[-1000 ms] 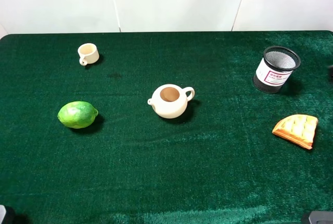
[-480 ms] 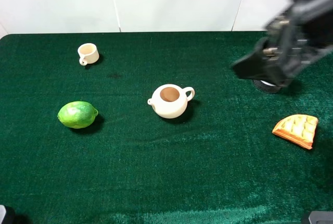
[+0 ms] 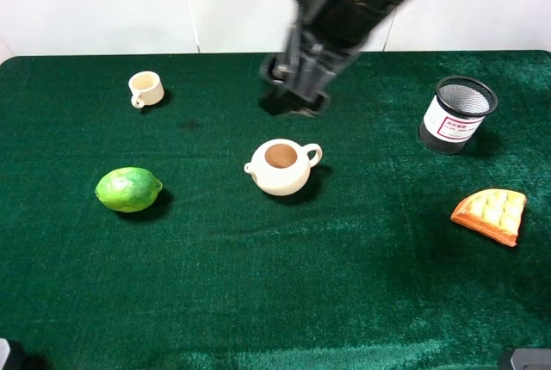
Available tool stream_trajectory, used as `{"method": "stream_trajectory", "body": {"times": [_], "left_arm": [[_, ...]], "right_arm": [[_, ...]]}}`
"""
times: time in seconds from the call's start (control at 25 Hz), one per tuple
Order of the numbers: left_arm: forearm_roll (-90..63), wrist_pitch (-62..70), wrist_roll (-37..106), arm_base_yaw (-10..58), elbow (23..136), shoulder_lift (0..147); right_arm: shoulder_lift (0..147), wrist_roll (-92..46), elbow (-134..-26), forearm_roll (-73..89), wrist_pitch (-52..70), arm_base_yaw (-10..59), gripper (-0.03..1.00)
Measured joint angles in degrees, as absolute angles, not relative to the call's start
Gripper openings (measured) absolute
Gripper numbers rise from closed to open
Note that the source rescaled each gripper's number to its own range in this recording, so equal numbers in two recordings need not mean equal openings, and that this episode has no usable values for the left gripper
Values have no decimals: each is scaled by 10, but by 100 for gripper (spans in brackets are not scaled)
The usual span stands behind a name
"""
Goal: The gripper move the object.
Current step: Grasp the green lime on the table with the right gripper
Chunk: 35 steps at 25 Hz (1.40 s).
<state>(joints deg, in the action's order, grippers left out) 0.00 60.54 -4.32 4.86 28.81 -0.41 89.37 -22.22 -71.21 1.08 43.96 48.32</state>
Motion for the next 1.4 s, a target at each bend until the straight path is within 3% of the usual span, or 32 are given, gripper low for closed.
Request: {"method": "stream_trajectory", "body": {"times": [0.92,1.4], "left_arm": [[0,605,-43,49,288,-4],[0,605,-43,49,288,-4]], "right_arm": [[1175,-343,-1061,40,553,560,100],[1252,-394,-1130,74,554,615,100]]}}
